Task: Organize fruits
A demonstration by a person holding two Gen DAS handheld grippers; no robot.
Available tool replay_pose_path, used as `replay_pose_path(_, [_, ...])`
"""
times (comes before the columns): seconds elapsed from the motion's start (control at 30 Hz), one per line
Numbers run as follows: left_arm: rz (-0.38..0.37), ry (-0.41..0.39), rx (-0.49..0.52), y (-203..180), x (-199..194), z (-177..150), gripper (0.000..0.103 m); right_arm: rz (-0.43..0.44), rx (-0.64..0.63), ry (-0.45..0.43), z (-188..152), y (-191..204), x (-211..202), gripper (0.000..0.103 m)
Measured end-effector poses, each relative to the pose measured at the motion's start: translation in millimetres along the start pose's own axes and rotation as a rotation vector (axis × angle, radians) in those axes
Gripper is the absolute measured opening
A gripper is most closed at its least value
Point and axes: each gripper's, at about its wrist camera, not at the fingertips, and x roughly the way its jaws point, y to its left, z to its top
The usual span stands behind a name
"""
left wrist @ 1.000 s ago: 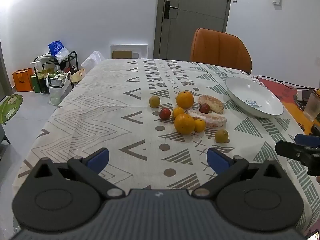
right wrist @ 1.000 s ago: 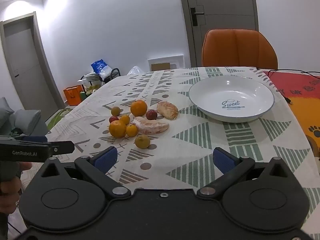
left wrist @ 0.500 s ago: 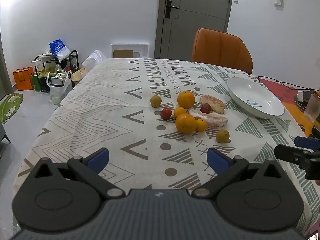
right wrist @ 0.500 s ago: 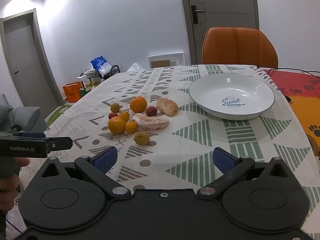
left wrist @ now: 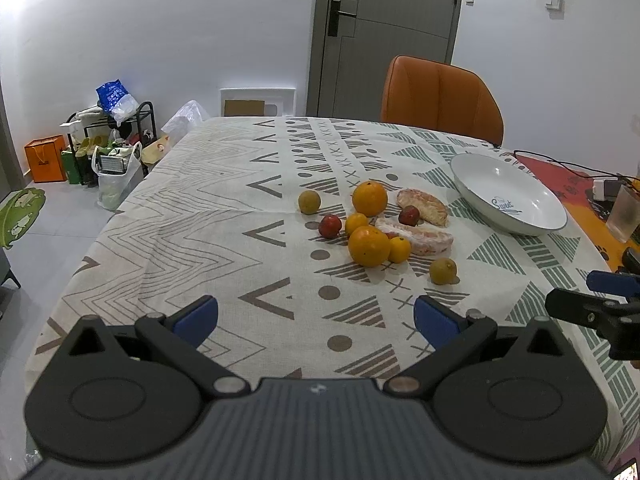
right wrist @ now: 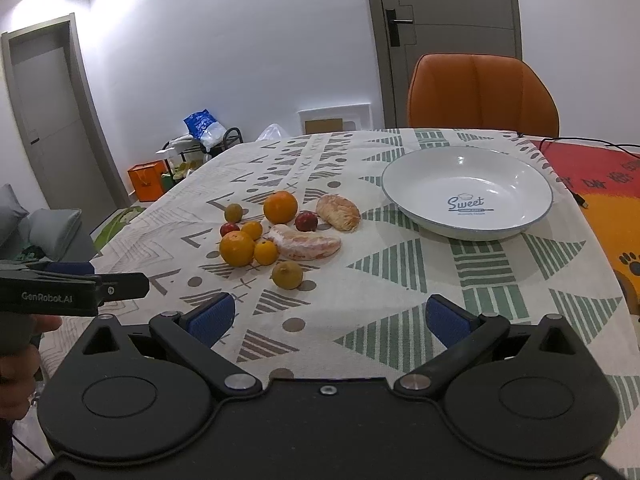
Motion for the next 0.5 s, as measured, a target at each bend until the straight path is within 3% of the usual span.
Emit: replay_pose_path(0.5, [0.001,0.001,-0.002,0.5,-0.2,-0.1,0.103,-0.002,-0.002,0.005,0.4,0.4,0.9,0.103])
